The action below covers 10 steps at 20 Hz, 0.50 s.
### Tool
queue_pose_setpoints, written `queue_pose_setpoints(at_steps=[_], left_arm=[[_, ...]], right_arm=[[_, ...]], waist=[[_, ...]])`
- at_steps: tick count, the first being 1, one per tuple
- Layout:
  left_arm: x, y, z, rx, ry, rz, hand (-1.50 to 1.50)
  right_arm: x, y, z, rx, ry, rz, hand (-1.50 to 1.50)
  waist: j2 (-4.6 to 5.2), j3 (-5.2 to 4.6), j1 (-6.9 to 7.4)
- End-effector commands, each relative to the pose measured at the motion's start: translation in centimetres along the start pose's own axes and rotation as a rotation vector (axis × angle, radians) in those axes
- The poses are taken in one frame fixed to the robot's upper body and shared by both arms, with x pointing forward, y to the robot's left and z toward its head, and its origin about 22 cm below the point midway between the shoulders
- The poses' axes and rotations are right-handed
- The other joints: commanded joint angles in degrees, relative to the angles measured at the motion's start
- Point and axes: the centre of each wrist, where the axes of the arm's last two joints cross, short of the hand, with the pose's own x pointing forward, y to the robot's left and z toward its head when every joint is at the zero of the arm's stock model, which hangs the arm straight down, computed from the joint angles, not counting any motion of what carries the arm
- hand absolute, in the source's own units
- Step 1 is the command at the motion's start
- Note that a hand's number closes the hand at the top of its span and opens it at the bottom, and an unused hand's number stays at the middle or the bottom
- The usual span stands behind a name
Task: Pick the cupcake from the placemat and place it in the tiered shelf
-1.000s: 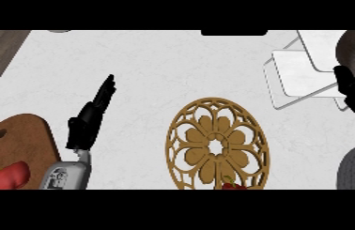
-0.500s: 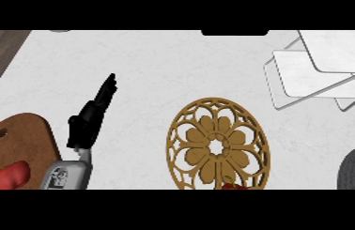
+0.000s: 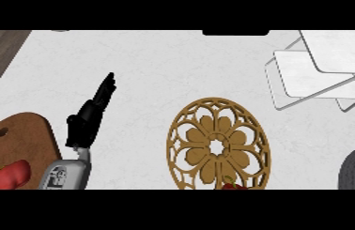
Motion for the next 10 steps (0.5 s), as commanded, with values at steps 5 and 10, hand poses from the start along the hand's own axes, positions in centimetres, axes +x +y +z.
queue_pose_setpoints(at_steps=[5,10], left_arm=[[0.1,-0.9,-0.6,0.011,0.006,-0.002,0.0],[0.3,-0.4,-0.8,0.006,-0.008,0.001,0.0]], right_arm=[[-2.1,5.2,-1.7,-0.027,-0.058,0.01,1.5],[-2.6,4.7,-3.1,-0.08,0.024,-0.315,1.5]], waist=[[-0.02,-0.01,-0.01],[0.1,0.04,0.17]])
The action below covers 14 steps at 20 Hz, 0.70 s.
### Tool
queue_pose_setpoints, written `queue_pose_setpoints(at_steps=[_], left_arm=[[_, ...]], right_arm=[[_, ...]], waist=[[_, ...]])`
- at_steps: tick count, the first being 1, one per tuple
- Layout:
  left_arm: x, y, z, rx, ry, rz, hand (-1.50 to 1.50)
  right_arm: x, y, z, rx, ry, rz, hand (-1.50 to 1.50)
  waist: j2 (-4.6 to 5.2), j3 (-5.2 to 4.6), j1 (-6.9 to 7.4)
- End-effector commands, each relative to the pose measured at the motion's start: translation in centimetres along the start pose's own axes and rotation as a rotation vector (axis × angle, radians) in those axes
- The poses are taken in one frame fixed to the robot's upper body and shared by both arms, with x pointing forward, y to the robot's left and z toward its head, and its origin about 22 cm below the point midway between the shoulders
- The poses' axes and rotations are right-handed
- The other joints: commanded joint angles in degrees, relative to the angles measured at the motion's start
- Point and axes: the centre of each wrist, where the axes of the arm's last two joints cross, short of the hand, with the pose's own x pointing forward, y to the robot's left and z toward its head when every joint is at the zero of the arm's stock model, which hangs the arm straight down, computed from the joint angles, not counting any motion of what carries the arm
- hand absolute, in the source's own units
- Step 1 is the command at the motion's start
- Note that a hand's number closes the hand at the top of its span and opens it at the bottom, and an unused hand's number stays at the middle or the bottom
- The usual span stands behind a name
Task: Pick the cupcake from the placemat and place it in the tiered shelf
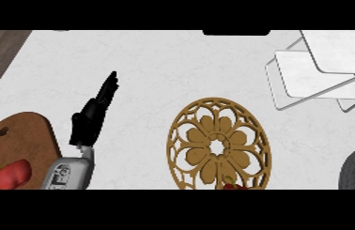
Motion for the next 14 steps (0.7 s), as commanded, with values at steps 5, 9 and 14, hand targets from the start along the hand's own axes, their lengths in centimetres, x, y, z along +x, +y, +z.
queue_pose_setpoints(at_steps=[5,9,14], left_arm=[[0.3,0.8,-0.3,-0.003,0.008,0.011,0.0],[0.5,-0.2,-0.4,-0.001,-0.005,0.007,0.0],[-0.6,1.4,0.5,0.017,0.01,-0.006,0.0]], right_arm=[[-3.7,1.9,-2.7,-0.029,0.028,-0.168,1.5],[-5.0,2.3,-2.2,-0.016,0.024,-0.167,1.5],[-7.7,1.7,-3.0,-0.078,0.149,0.137,1.5]], waist=[[-0.04,-0.04,-0.06],[-0.12,-0.05,-0.39],[-0.01,-0.14,-0.3]])
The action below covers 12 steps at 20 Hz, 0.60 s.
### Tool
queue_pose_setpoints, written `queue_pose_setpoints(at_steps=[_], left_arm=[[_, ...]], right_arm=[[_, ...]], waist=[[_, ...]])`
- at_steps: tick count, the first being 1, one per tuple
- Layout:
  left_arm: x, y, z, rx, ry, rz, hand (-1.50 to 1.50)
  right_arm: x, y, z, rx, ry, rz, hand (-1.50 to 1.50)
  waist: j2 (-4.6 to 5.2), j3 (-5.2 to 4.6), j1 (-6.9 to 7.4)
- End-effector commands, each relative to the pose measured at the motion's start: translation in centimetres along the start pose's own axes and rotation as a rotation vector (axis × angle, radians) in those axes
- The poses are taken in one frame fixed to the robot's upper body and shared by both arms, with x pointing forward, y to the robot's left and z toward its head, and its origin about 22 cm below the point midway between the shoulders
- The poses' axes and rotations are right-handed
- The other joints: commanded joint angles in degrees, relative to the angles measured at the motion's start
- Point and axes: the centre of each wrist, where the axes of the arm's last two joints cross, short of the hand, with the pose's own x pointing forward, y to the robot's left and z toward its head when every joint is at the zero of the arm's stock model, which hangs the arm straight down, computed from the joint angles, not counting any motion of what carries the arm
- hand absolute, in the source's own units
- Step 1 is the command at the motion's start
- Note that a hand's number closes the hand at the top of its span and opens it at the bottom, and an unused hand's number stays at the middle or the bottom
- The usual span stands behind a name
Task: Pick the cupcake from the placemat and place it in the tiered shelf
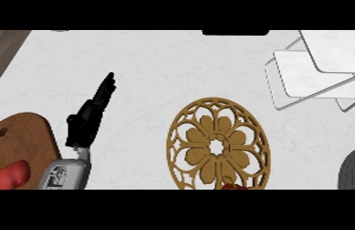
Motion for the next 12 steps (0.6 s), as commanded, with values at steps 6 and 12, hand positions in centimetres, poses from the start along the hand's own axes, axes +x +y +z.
queue_pose_setpoints(at_steps=[6,12], left_arm=[[-0.6,1.2,0.4,0.007,0.001,0.007,0.0],[-0.2,-0.1,0.0,0.021,0.002,-0.01,0.0]], right_arm=[[-2.3,-2.0,-0.9,-0.066,0.138,0.172,-1.5],[-3.6,-3.2,-0.1,-0.074,0.159,-0.035,-1.5]], waist=[[-0.2,0.02,-0.32],[-0.28,0.05,-0.52]])
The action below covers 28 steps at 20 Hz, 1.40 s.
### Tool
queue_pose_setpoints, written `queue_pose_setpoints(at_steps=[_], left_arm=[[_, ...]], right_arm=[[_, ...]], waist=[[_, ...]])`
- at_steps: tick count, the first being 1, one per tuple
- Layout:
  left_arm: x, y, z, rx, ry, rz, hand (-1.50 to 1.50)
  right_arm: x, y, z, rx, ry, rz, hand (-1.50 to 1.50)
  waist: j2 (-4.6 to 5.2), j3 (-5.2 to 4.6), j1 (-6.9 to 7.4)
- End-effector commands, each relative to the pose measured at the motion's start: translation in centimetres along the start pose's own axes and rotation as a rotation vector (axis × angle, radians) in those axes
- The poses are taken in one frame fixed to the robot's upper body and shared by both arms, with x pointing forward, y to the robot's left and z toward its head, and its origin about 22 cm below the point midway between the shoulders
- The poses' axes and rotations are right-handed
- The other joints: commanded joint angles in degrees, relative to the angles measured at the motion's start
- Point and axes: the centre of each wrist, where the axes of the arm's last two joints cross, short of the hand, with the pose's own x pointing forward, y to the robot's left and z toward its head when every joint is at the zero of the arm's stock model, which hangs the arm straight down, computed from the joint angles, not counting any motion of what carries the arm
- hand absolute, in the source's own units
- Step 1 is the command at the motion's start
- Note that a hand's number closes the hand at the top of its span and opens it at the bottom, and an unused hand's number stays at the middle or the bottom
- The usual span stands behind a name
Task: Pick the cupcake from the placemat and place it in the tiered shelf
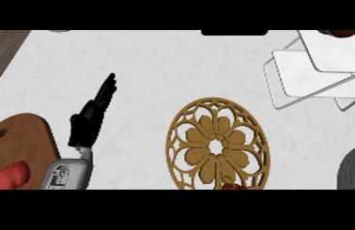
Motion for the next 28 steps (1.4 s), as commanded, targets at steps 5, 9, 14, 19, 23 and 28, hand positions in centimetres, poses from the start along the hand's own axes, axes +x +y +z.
queue_pose_setpoints(at_steps=[5,9,14,19,23,28], left_arm=[[1.0,0.1,0.0,0.015,-0.011,-0.009,0.0],[1.5,0.5,-1.5,-0.003,-0.011,0.008,0.0],[0.8,0.9,0.1,-0.009,-0.006,0.002,0.0],[-0.1,-0.5,0.0,0.025,-0.002,-0.005,0.0],[0.9,0.3,0.0,0.011,0.0,0.01,0.0],[0.0,0.3,0.2,0.002,0.002,-0.003,0.0]], right_arm=[[-1.1,-1.1,-0.8,0.052,0.037,-0.173,-1.5],[2.6,-2.4,-0.5,0.092,0.008,-0.243,-1.5],[2.0,-5.7,-2.8,-0.056,0.096,-0.407,-1.5],[2.2,-11.0,-4.4,-0.178,0.193,-0.486,-1.5],[-0.2,-17.3,-5.4,-0.189,0.279,-0.464,-1.5],[-3.7,-22.6,-5.3,-0.094,0.41,-0.359,-1.5]], waist=[[-0.01,0.04,0.18],[-0.07,0.0,-0.18],[-0.08,0.03,0.06],[-0.16,-0.01,-0.53],[-0.33,0.02,-1.13],[-0.37,0.03,-1.67]])
